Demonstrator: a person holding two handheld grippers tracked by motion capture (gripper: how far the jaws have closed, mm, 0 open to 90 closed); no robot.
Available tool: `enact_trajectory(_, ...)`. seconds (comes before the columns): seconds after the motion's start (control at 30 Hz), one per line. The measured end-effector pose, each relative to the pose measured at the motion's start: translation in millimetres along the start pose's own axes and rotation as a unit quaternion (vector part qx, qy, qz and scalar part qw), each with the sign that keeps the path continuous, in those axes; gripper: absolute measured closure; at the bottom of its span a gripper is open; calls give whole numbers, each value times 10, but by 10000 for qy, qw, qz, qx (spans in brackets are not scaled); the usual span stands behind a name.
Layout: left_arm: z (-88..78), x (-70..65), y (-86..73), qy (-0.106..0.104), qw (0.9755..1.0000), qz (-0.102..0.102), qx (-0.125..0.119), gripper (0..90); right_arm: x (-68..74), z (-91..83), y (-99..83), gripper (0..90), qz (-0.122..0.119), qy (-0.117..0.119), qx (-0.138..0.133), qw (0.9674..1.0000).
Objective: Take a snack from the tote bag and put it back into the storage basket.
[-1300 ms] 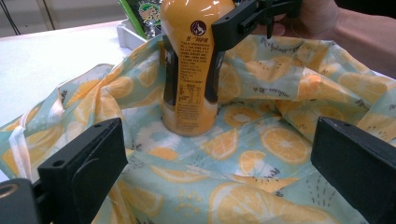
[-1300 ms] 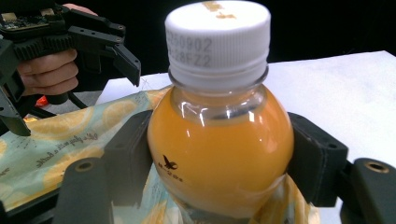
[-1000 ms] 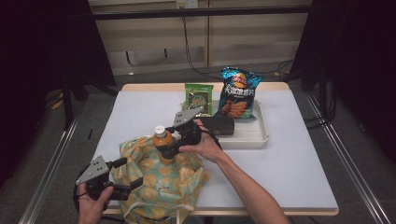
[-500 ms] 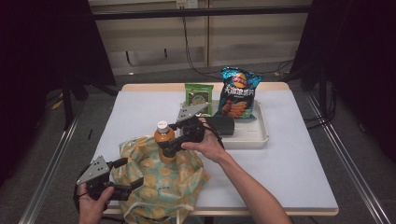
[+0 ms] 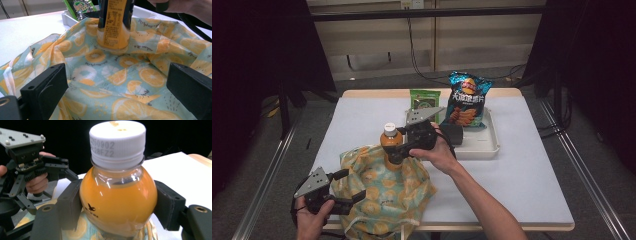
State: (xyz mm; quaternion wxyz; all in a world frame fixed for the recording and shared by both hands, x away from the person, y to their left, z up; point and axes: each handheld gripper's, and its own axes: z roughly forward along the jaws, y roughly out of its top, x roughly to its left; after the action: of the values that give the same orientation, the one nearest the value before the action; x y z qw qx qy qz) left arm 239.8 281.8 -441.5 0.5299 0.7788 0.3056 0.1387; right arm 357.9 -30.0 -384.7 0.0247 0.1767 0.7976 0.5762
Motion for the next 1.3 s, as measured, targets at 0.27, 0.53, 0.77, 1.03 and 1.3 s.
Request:
enact_trajectory(0.27,1,5,-1,9,10000,-7,12,32,19,-106,57,307,50,-145,-113,9998)
enact_trajectory(0.53,3,6,-1,-25,10000,20,6,32,30,-194,120,307,58,-277,-177,9994)
enact_trajectory(0.77,-1,5,0,11,10000,6,4,32,38,-249,185,307,53,-379,-237,9990)
enact_trajectory(1.03,-2,7,1,7,10000,28,7,32,66,-327,292,307,-4,-487,-279,9984)
enact_trajectory(1.3,-2,13,-4,-15,10000,-29,-72,32,84,-391,369,308,-37,-597,-339,9976)
